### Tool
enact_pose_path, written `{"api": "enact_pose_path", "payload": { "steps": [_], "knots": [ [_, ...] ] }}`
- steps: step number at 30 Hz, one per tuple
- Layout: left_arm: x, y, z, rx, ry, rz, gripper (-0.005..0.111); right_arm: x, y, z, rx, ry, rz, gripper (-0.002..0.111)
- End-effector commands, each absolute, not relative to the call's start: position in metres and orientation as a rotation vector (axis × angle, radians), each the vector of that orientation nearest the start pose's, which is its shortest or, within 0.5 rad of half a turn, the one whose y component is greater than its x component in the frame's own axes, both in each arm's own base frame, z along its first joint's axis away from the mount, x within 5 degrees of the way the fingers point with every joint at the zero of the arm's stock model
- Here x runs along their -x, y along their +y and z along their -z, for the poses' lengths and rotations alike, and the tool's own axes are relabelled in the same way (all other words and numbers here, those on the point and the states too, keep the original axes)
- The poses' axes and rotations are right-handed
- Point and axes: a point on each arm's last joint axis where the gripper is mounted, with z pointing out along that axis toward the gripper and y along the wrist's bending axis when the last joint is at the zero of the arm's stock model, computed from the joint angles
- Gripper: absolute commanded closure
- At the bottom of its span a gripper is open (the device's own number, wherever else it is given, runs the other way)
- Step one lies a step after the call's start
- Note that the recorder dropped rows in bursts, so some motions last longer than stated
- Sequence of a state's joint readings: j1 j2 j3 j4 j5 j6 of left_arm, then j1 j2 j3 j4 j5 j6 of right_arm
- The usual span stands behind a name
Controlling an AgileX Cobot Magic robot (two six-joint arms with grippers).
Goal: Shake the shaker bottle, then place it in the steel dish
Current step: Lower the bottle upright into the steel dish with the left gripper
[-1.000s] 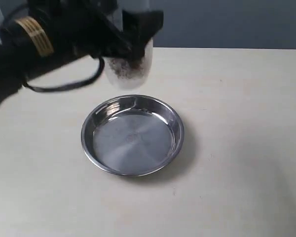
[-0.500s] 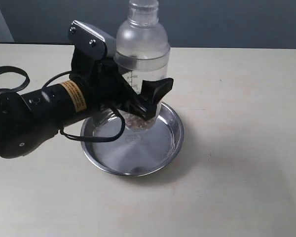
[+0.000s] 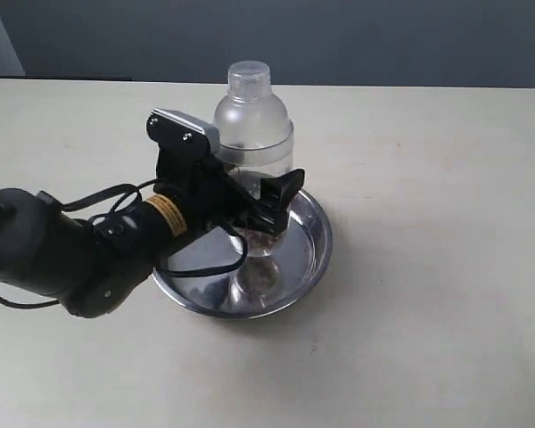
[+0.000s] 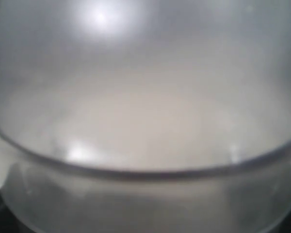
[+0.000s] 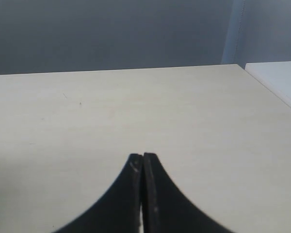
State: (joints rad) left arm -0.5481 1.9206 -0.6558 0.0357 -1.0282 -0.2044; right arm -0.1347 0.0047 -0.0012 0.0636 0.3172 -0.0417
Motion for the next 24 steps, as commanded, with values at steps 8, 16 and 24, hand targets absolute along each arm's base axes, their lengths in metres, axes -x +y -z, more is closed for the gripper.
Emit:
{"api": "enact_pose_path", "payload": {
  "steps": [8, 16, 24],
  "knots": [
    [-0.294, -0.174, -0.117, -0.235, 1.741, 0.521, 0.106, -0.054, -0.006, -0.186, -0.123, 1.785, 0.072, 0.109],
    [-0.294, -0.171, -0.115, -0.258, 1.761, 0.467, 0.106, -0.054, -0.006, -0.186, -0.123, 1.785, 0.072, 0.109],
    [-0.290, -0.177, -0.118, -0.340, 1.708, 0.521, 0.103, -0.054, -0.006, -0.186, -0.123, 1.785, 0.072, 0.109]
  ]
}}
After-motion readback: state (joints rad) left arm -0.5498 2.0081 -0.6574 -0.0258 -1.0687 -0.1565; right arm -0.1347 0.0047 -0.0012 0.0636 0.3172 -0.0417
